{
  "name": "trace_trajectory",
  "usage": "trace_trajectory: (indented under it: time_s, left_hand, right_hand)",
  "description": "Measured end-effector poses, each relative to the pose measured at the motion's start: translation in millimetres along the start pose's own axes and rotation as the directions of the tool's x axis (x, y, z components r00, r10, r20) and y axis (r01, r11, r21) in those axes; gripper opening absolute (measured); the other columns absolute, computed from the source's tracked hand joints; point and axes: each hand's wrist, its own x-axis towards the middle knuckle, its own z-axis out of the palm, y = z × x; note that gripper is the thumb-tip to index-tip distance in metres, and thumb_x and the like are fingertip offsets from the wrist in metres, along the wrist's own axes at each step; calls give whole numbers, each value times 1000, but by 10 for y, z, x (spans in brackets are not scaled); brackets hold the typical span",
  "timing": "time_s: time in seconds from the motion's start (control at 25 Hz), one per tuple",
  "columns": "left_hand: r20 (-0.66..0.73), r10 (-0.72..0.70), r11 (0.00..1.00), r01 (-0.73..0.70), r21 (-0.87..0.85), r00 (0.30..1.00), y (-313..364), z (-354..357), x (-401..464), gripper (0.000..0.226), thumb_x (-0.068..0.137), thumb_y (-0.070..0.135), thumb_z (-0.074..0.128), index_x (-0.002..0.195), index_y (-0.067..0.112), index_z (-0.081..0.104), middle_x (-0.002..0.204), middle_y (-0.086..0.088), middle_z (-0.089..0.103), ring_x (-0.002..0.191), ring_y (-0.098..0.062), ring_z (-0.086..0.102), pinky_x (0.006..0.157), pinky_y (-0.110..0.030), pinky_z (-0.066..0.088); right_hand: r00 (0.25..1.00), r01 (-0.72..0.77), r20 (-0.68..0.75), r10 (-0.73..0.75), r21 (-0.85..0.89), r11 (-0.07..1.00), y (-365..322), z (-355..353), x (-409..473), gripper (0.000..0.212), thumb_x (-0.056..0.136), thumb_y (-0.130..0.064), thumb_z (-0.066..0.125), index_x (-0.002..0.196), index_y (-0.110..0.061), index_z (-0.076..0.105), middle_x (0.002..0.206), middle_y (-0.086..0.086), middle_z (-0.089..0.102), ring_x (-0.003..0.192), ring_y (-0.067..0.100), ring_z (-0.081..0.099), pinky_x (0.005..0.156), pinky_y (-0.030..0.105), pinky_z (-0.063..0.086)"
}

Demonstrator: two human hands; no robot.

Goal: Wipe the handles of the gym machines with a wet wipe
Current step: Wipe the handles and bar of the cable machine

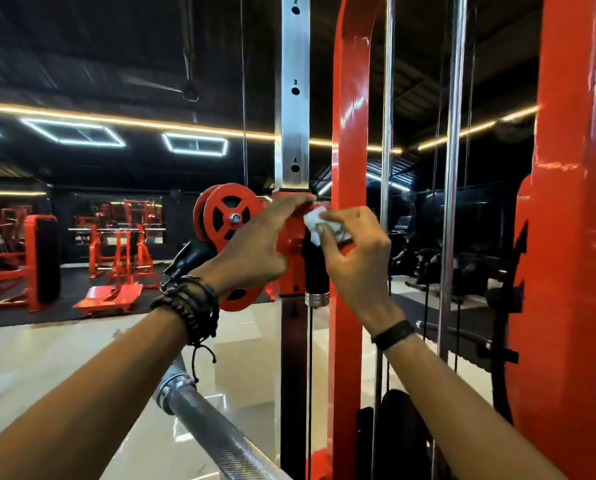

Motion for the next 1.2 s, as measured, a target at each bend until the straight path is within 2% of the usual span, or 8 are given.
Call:
trace_trajectory:
  time_s: [0.08, 0.2, 0.36, 0.48, 0.64, 0.88, 1.08, 1.2]
  left_hand:
    - [-21, -15, 1000, 16, 6, 1000, -31, 48, -1, 95, 73, -12, 64, 150, 31, 30, 144, 11, 39, 129, -14, 46, 93, -41, 55]
    - [-39, -20, 1000, 21, 6, 999, -42, 103, 4, 97, 70, -11, 64, 151, 30, 28, 148, 7, 37, 133, -17, 42, 98, -45, 52]
    - [-68, 6, 1000, -4, 29, 998, 23, 105, -29, 85, 76, 5, 67, 150, 23, 30, 146, 4, 39, 130, -13, 42, 100, -45, 50]
    - [-82, -7, 1000, 8, 4, 997, 91, 131, -61, 84, 71, 18, 60, 150, 25, 30, 144, 7, 40, 128, -12, 44, 97, -41, 52]
    - [-113, -17, 1000, 17, 5, 993, 87, 167, -60, 84, 70, 21, 61, 150, 25, 33, 143, 9, 41, 131, -9, 42, 107, -36, 45]
    - [-124, -28, 1000, 27, -12, 992, 44, 183, -76, 83, 74, 6, 62, 150, 28, 33, 144, 10, 42, 133, -8, 41, 105, -25, 41]
    - [-134, -13, 1000, 12, -13, 991, 49, 188, -68, 80, 75, 20, 62, 149, 29, 34, 144, 11, 43, 133, -5, 41, 104, -16, 36]
    - [-150, 15, 998, -24, -56, 989, 34, 189, -32, 74, 76, 19, 65, 146, 24, 41, 135, 9, 49, 128, -4, 45, 99, -7, 36]
  right_hand:
    - [999, -14, 44, 16, -39, 999, 32, -28, -439, 11, 89, -14, 68, 96, -6, 68, 91, 6, 61, 80, 8, 53, 73, 4, 35]
    - [996, -83, 33, 85, -31, 996, 12, 6, -902, 12, 89, -16, 67, 99, -10, 69, 91, 4, 60, 80, 9, 56, 72, 6, 37]
    - [993, -60, -99, 60, 1, 998, 13, 133, -169, 14, 88, -13, 69, 100, -5, 69, 95, 8, 62, 83, 1, 52, 75, 2, 39]
    - [995, -56, -86, 59, 34, 998, 79, 100, -118, 13, 88, -9, 70, 101, -8, 68, 96, 4, 63, 85, -1, 53, 76, 4, 39]
    - [986, -155, -40, 159, 94, 983, 140, 50, -913, 11, 90, -12, 67, 101, -13, 66, 94, -3, 62, 89, -2, 56, 74, 13, 43]
    - [966, -196, -125, 227, 222, 955, 101, 182, 22, 11, 92, -12, 66, 102, -10, 67, 98, 1, 65, 86, -6, 57, 71, 7, 42]
    - [943, -311, -9, 331, 325, 893, 217, 95, -853, 19, 92, -24, 63, 105, -12, 69, 98, 0, 70, 91, 15, 67, 74, 36, 56]
    - [931, -328, -30, 365, 373, 868, 234, 136, -643, 15, 90, -17, 66, 103, -10, 70, 94, 0, 71, 86, 8, 66, 71, 22, 51]
